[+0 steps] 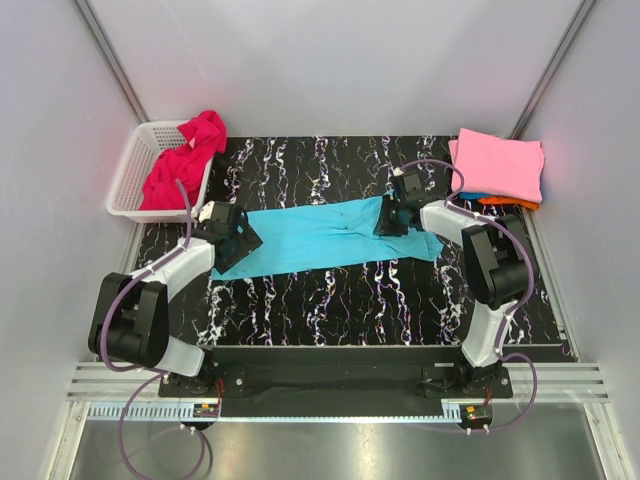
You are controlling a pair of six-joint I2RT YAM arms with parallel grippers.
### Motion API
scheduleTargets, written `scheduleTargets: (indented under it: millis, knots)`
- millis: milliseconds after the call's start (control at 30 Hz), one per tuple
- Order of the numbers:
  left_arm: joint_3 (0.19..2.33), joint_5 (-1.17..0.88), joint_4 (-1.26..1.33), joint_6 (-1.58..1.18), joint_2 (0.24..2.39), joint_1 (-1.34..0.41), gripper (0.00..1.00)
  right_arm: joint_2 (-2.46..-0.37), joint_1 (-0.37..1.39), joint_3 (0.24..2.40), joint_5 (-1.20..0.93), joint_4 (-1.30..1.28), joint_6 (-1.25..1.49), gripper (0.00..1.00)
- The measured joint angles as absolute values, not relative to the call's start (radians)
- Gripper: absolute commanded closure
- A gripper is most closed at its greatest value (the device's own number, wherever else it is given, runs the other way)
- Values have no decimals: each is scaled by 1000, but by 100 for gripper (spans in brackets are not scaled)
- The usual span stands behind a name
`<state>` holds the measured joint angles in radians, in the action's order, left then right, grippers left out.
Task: Fold and stack the t-shirts
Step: Fold the tshirt
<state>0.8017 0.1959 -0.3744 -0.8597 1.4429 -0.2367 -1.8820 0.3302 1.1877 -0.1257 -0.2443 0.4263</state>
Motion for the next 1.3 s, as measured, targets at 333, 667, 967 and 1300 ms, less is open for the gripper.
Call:
scheduleTargets:
  millis: [333,667,967,1300]
  knots:
    - [802,203,-384,-853,1443,-237,12,-1882,330,1219,-144,-259,434,100]
    - [802,210,-398,-846,1443,-237,12,-1919,330,1349,-181,-257,426,100]
    - [820,210,-414,-834,1443,-237,13,-2126,330,1539,-262,-251,381,100]
    - [836,210,-417,-833,1444,-237,13,-2226,330,1667,-362,-260,287,49]
